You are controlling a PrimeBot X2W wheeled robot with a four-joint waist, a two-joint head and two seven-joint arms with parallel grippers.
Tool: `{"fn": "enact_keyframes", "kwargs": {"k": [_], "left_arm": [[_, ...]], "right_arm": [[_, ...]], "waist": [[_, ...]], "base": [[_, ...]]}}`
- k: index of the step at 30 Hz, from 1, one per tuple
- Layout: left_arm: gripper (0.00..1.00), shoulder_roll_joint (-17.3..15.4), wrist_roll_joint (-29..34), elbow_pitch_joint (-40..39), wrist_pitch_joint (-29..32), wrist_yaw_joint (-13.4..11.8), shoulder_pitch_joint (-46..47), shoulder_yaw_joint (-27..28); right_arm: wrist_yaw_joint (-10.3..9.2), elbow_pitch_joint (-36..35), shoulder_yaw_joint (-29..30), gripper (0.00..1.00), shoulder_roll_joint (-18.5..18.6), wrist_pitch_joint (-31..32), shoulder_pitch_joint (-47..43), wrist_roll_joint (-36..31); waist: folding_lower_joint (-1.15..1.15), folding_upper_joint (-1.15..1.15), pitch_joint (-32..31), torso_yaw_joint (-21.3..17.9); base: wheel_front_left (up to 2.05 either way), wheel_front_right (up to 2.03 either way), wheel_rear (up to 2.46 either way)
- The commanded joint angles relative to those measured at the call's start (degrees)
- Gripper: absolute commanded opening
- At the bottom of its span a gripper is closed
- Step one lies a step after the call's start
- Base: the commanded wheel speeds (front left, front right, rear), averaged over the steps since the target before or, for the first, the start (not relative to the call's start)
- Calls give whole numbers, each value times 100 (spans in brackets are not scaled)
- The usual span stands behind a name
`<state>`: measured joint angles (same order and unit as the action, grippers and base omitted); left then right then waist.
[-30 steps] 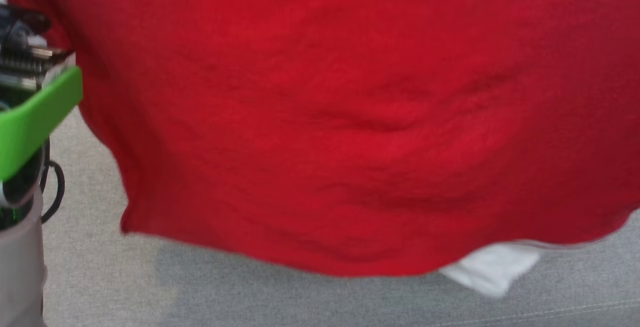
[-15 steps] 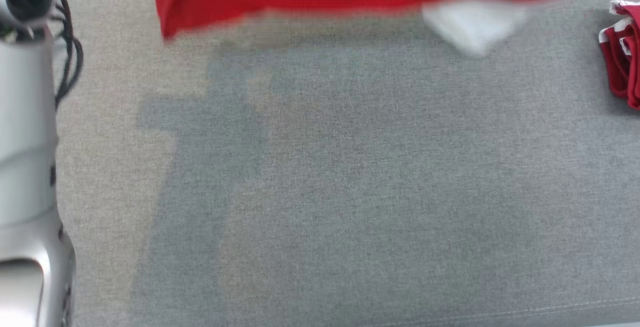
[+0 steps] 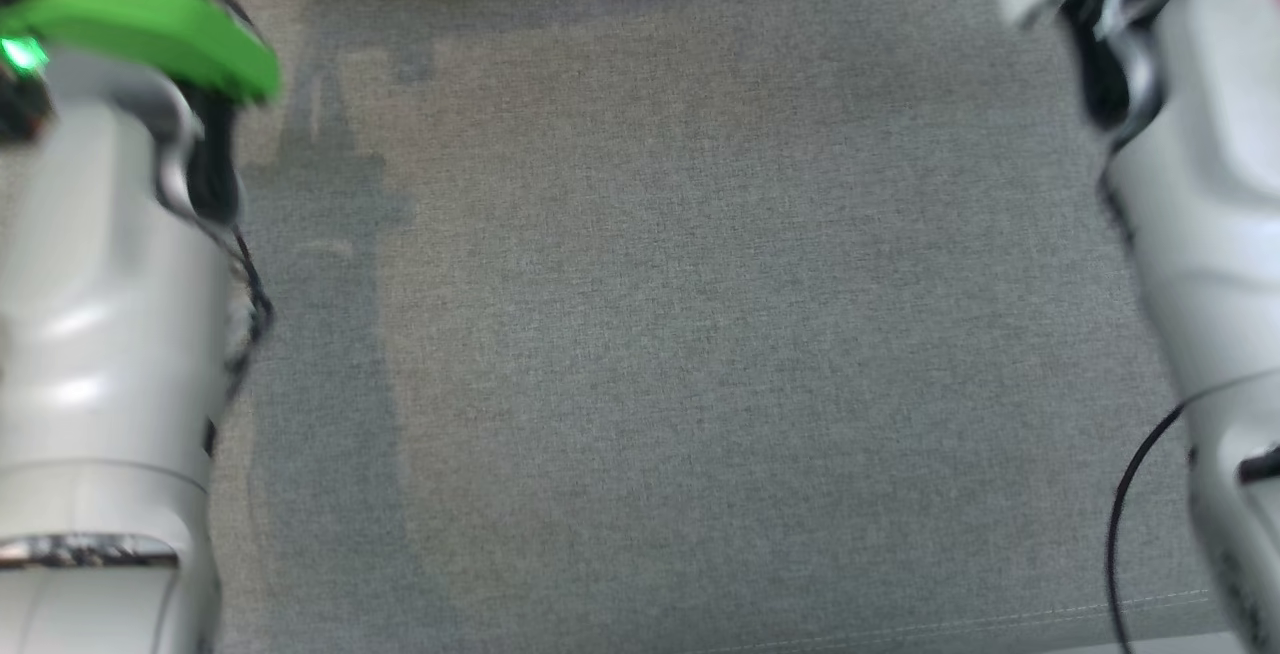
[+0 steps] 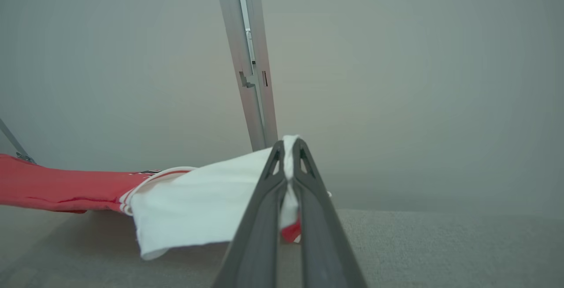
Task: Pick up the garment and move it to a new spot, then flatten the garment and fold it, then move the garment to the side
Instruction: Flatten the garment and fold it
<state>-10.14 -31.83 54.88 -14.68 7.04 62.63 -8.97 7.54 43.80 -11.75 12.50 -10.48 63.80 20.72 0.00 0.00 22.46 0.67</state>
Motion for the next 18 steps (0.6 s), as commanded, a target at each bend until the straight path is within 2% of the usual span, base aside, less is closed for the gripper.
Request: {"fn": "enact_keyframes", "kwargs": {"k": [1,5,9,14,18], "left_arm": [[0,65,-102,223,-27,19,-209,43],[0,248,-227,721,-59,41,-780,86],[0,266,-149,318,-52,49,-1517,395],[0,374,182,-620,-54,40,-2593,852],[0,467,377,-1312,-56,38,-3353,1001]], "right_arm": [[-10,198,-46,0,-86,-110,-239,121],[-10,718,-187,0,-334,-350,-925,528],[-10,652,-184,0,-389,-462,-1618,942],[-11,-318,100,0,-268,-471,-2765,1150],[-11,-1300,319,0,-272,-474,-3844,962]], "waist": [[0,0,23,-3],[0,0,63,-21],[0,0,19,-62],[0,0,-179,-53],[0,0,-389,-18]], "base": [[0,0,0],[0,0,0],[0,0,0],[0,0,0],[0,0,0]]}}
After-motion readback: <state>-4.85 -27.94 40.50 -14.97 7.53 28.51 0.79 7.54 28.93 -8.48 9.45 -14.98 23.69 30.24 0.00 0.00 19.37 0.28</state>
